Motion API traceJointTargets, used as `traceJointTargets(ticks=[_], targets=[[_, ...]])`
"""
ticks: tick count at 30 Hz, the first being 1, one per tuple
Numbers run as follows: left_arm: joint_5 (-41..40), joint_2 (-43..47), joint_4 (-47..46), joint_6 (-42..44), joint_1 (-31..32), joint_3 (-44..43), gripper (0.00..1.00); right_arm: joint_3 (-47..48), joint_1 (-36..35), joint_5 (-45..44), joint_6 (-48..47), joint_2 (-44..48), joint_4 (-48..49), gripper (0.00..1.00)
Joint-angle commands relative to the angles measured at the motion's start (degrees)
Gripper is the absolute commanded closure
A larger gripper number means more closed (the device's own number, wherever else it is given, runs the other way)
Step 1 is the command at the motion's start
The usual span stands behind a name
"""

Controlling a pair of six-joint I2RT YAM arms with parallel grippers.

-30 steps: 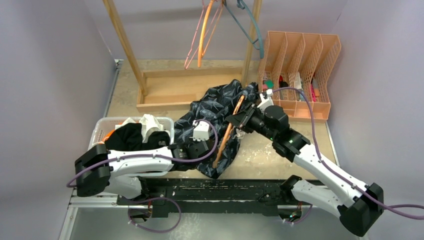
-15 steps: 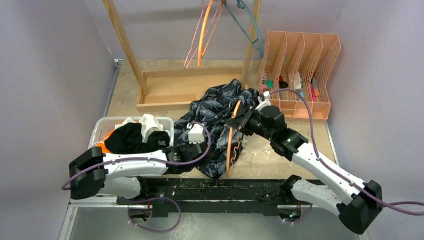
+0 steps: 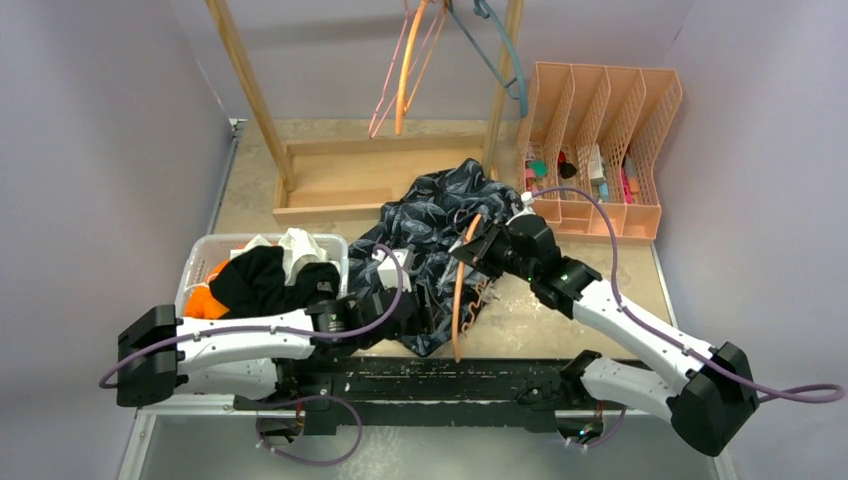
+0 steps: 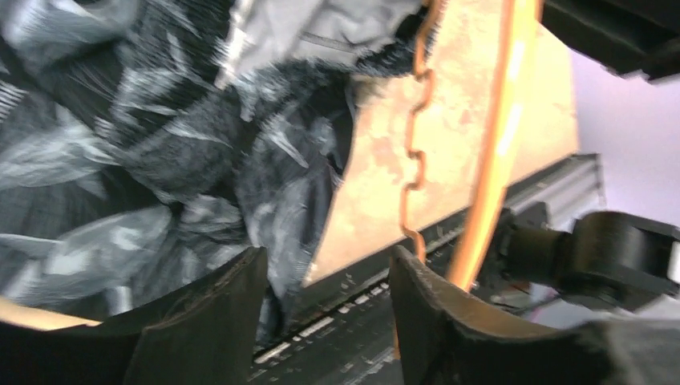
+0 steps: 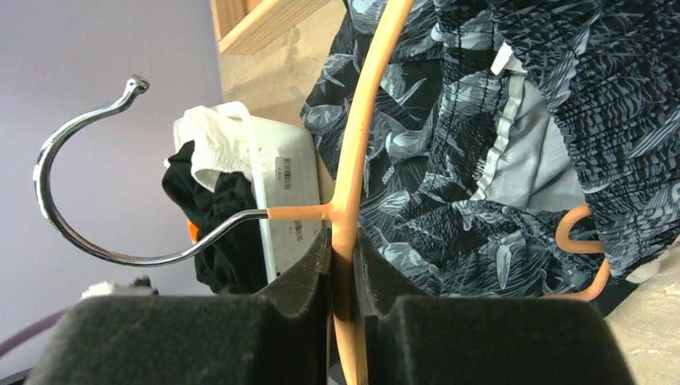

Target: Remove the shorts from the hanger

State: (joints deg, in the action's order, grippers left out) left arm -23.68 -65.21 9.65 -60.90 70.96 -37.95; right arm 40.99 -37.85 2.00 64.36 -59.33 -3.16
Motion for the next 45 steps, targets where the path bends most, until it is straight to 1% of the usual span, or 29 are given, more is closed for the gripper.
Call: traceJointTargets(ticks=[1, 2, 4, 6, 9, 12, 14, 16, 18, 20, 23, 26, 32, 35, 37, 38, 40, 42, 44, 45], targets=[[2.53, 2.48, -17.08, -6.18, 5.11, 4.77, 0.4, 1.56, 0.05, -2.3, 1.0, -0.67, 3.65, 1.0], [2.14, 2.39, -18.32, -6.31, 6.07, 4.99, 0.38, 1.69, 0.1, -2.73, 1.08, -0.89, 3.49, 1.0], [3.74, 1.81, -18.7, -4.01, 7.03, 4.18, 0.35, 2.42, 0.07, -3.73, 0.84, -1.32, 2.52, 1.0], [4.38, 0.98, -15.69, -1.83, 7.14, 2.23, 0.33, 3.03, 0.12, -4.31, 0.33, -1.82, 1.73, 1.0], [4.02, 1.16, -14.02, -0.35, 7.18, 1.19, 0.33, 3.42, 0.11, -4.31, -0.14, -2.39, 2.07, 1.0], [1.7, 4.56, -9.37, -0.24, 7.17, 1.76, 0.32, 3.72, 0.06, -3.98, -0.46, -3.01, 2.27, 1.0], [-0.13, 7.84, -7.52, -0.38, 7.18, 2.83, 0.29, 3.57, 0.07, -3.91, -0.17, -3.44, 2.44, 1.0], [-0.62, 10.12, -8.69, 0.38, 7.18, 4.25, 0.26, 3.52, 0.13, -2.93, 0.12, -3.87, 3.08, 1.0], [-0.27, 10.15, -11.7, 1.33, 7.17, 5.28, 0.24, 3.43, 0.07, -1.27, 0.51, -4.23, 4.39, 1.0], [0.89, 7.56, -14.29, 2.14, 7.17, 4.89, 0.23, 3.03, 0.06, 0.09, 0.78, -4.53, 6.33, 1.0], [3.58, 0.78, -16.73, 2.53, 7.17, 2.26, 0.23, 3.46, 0.08, 0.56, 0.9, -5.28, 6.5, 1.0], [5.33, -5.9, -19.2, 2.34, 7.76, 0.42, 0.26, 4.26, 0.1, 1.13, 0.52, -5.53, 6.49, 1.0], [1.96, -11.49, -22.84, 1.75, 8.21, 0.06, 0.29, 5.11, 0.08, 1.62, 0.23, -4.86, 6.13, 1.0], [1.11, -13.16, -22.55, 2.0, 8.39, -1.12, 0.35, 5.03, 0.09, 1.93, 0.91, -4.48, 6.29, 1.0], [0.25, -13.14, -22.77, 1.64, 8.72, -0.99, 0.44, 4.82, 0.07, 1.85, 1.24, -4.4, 6.48, 1.0], [-0.04, -12.84, -22.83, 1.52, 8.81, -0.79, 0.5, 4.81, 0.1, 1.65, 1.29, -4.39, 6.5, 1.0], [-0.21, -12.15, -22.93, 1.49, 8.99, 0.06, 0.68, 4.79, 0.04, 1.45, 1.33, -4.39, 6.5, 1.0], [-0.23, -11.61, -22.12, 1.72, 9.07, 0.52, 0.82, 4.75, -0.01, 2.01, 0.92, -4.39, 6.96, 1.0], [-1.13, -10.73, -17.85, 2.93, 9.08, -0.55, 1.0, 4.81, 0.1, 3.01, 0.29, -4.38, 7.85, 1.0], [-2.55, -9.9, -14.54, 3.15, 9.13, -1.19, 1.0, 4.89, 0.08, 3.58, -0.31, -4.39, 8.57, 1.0]])
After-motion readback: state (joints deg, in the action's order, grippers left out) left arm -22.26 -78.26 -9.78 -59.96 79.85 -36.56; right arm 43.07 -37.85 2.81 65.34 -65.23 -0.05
